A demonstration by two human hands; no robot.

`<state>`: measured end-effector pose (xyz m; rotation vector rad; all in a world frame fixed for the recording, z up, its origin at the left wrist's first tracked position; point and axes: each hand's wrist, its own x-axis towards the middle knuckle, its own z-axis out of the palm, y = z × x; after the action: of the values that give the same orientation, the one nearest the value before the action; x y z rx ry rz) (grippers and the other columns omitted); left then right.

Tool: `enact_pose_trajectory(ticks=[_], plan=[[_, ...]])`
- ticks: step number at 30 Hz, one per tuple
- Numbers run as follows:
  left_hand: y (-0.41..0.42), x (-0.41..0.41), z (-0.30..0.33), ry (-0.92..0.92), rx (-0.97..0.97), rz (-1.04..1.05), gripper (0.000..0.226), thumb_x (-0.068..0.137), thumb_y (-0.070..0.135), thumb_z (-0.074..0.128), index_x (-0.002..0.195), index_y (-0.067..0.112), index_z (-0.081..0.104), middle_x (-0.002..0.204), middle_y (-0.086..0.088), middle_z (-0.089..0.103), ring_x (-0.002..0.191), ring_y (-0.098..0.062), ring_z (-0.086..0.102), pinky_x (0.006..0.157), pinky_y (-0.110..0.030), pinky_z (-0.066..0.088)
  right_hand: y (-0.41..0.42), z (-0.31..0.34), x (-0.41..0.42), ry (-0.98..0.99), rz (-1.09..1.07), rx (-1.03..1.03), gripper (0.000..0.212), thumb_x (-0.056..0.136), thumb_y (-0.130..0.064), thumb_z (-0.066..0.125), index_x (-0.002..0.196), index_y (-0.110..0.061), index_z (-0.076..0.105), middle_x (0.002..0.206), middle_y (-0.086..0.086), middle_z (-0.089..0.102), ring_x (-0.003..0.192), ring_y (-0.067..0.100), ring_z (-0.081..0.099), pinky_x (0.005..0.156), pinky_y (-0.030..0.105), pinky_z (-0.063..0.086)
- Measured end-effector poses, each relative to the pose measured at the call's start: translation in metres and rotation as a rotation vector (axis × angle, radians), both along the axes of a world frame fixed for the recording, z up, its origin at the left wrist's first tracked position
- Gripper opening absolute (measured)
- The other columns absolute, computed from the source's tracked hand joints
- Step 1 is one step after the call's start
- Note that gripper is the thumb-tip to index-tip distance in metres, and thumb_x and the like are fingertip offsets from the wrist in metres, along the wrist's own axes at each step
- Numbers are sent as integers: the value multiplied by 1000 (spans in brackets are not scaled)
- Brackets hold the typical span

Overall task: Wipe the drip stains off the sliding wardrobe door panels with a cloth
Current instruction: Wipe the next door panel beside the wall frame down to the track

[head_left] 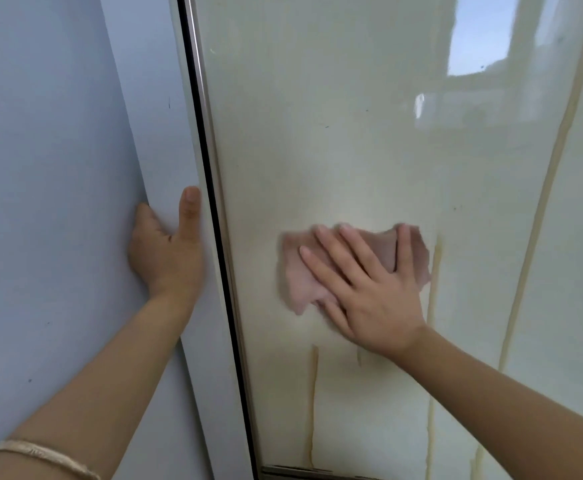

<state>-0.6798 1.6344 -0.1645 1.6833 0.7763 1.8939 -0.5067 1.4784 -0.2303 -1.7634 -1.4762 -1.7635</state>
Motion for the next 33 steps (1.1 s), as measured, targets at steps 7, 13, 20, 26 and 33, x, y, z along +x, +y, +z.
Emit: enact_pose_trajectory(ticks=[7,13,20,26,33], plan=[[1,0,-3,1,0,41,52,76,71,46,67,22,32,67,14,43,54,-5,35,59,-22,26,9,-39,-5,55,-50,64,57,96,-46,33,150,-26,28,161,2,15,150,20,1,113,65,-4],[-4,-1,-1,3,9,45,51,82,63,50,70,16,34,68,8,43,61,1,35,59,-21,25,-23,-24,14,-52,-14,-47,53,100,-46,23,149,-27,29,159,1,19,149,18,7,112,63,-2],[-1,-2,-2,18,-4,60,54,67,77,37,68,23,33,64,11,40,59,-6,36,58,-25,24,-14,9,20,84,-94,243,59,98,-49,29,151,-23,30,159,8,21,148,24,8,111,67,0],[-4,0,0,12,-17,53,56,70,76,39,70,20,36,68,7,45,57,-4,39,61,-23,27,-46,-34,33,-23,-86,-10,61,99,-50,22,154,-24,18,163,3,4,150,21,0,111,66,-2],[-4,0,-4,13,16,81,58,76,71,40,83,13,44,88,-14,60,80,-24,55,64,-24,30,-25,50,32,74,-116,327,60,97,-51,30,148,-21,38,154,10,30,143,30,22,102,75,11]])
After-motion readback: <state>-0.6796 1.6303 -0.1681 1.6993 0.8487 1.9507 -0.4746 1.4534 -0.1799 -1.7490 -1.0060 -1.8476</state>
